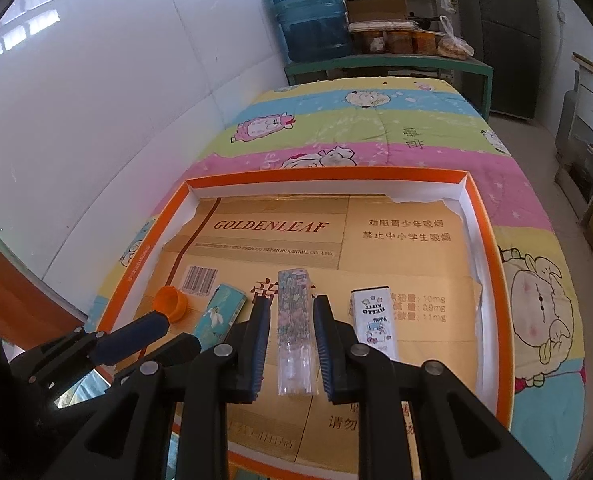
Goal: Organize rigid objects
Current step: 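Release the blue lighter with the left gripper while the right gripper releases the glitter tube, then move both open grippers back toward the loose items on the quilt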
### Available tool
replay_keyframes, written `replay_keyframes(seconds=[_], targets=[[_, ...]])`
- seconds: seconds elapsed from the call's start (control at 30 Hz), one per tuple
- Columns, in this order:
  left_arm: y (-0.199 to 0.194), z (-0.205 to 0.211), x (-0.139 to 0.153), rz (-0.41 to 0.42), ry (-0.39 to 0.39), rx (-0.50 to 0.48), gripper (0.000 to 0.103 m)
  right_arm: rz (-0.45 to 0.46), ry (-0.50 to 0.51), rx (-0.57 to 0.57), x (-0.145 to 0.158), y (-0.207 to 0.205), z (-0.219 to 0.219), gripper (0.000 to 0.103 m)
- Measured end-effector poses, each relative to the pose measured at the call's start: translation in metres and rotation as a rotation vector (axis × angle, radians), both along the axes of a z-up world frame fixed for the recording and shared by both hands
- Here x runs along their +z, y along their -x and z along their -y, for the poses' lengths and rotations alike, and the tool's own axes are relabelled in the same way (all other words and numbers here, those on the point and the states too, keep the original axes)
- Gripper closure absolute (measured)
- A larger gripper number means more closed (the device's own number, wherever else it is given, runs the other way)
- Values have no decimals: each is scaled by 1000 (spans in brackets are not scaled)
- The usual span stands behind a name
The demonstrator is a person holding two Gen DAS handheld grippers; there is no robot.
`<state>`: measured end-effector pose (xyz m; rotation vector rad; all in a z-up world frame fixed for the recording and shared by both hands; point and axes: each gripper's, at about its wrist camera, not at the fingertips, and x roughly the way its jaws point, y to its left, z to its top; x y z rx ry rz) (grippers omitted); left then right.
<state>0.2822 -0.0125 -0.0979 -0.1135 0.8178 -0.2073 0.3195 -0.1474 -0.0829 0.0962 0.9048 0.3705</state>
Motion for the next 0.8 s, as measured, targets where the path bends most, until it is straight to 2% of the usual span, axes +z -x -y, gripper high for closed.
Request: replay_keyframes(seconds=[0.67,0.73,0.8], targets=[[37,-5,29,70,-6,-10,70,4,-22,-29,18,48,8,80],[41,-6,32,77,-7,-11,64,-1,-25,-33,19,55,10,73],[47,-8,35,87,-2,-10,62,-2,-25,-41,20,61,12,61]])
